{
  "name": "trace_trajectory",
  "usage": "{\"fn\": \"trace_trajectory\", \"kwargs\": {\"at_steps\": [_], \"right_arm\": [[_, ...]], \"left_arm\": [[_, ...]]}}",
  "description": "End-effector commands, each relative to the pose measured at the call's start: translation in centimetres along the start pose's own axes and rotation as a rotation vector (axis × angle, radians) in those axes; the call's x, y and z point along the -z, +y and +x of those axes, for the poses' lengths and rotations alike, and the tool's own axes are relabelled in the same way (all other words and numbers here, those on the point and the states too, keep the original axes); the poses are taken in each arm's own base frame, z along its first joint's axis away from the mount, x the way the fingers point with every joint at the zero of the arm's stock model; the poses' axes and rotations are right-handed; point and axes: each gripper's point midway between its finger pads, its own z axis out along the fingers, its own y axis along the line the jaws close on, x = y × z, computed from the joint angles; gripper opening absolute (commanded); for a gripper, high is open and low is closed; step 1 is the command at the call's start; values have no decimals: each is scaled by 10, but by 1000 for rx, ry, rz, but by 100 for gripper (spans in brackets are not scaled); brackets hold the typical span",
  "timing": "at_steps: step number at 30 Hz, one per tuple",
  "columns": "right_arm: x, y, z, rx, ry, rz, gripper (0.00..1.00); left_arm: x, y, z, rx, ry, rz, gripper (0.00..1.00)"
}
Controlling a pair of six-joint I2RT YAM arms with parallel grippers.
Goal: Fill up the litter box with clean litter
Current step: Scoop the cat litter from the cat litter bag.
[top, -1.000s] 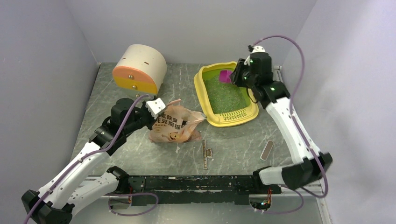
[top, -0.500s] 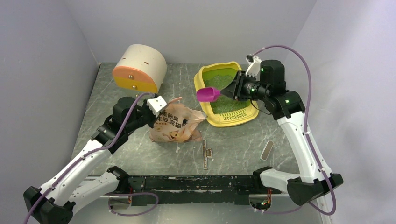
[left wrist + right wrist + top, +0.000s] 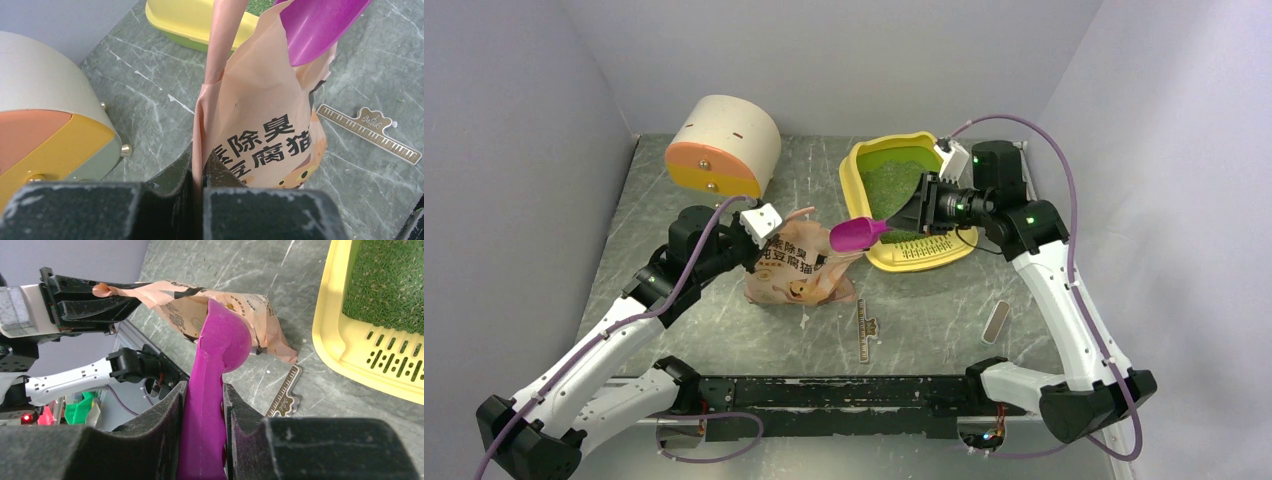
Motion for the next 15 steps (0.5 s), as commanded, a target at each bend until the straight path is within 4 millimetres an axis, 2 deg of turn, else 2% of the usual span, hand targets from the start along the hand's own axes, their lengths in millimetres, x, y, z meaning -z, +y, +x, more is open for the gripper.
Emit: {"fn": "trace_trajectory", "kwargs": {"at_steps": [1, 4, 9, 15], "right_arm": [[-14, -5, 6, -5, 41, -25, 0], [-27, -4, 15, -4, 100, -49, 0], [-48, -13, 27, 9, 153, 2, 0], [-93, -7, 44, 19, 243, -1, 0]], "left_arm": [[0, 3, -33, -16, -117, 9, 5], [-4, -2, -29, -14, -99, 38, 5], [-7, -3, -31, -2, -114, 43, 5], [-7, -9, -24, -6, -85, 77, 5]]}}
